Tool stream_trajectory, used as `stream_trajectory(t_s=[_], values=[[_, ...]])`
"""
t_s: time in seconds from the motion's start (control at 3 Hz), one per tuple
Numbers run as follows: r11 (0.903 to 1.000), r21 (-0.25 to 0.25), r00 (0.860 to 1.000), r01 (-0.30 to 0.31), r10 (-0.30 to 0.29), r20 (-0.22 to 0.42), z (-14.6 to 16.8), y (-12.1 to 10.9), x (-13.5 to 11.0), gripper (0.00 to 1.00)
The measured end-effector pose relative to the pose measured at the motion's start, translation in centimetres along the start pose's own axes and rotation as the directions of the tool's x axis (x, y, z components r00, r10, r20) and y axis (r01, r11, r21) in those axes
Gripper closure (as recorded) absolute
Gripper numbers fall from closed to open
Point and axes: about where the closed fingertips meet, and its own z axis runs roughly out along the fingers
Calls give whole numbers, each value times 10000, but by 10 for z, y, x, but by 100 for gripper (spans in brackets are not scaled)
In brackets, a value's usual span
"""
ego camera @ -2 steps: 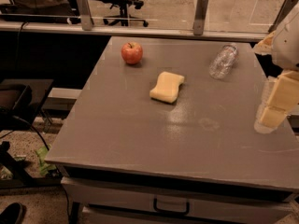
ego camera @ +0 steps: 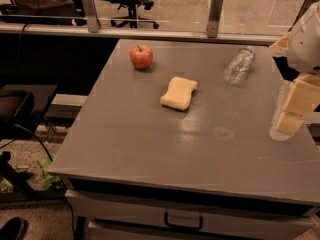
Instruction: Pick sponge
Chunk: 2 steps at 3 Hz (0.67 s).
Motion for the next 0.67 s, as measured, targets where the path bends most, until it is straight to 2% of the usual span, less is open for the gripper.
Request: stream_trajectory(t_s=[0.33, 0.67], values=[[9966, -133, 9961, 814, -809, 353, 21, -19, -21, 0], [9820, -605, 9807, 1790, -1731, 914, 66, -46, -50, 0]])
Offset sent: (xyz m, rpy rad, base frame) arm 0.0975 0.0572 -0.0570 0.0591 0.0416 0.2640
